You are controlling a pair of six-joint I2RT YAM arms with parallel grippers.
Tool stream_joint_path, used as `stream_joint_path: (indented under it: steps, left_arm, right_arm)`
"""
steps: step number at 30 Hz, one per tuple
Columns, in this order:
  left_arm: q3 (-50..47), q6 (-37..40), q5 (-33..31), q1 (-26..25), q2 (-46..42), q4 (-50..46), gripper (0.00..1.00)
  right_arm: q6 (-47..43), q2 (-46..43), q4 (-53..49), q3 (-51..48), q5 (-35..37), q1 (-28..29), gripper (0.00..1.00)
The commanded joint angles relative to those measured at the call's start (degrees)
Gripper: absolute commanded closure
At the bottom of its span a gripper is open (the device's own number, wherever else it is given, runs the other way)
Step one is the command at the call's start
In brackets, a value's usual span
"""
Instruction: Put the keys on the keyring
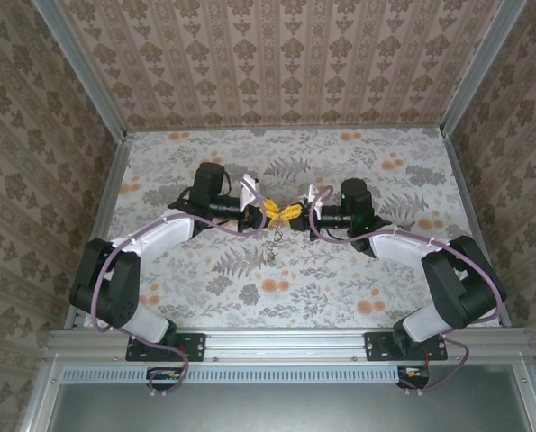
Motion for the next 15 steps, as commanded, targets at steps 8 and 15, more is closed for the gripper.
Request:
stream_joint_path:
  steps: [8, 15]
  left_arm:
    - [0.8, 1.1, 0.9, 0.7, 0.1, -1.3, 0.74]
    - [0.3, 1.0, 1.2, 1.1, 0.7, -1.0, 0.75]
  right_arm:
    - [1.9, -1.2, 3.8, 1.4, -2.3, 0.0, 1.00]
    - [2.1, -1.3, 3.7, 1.4, -2.2, 0.0, 1.00]
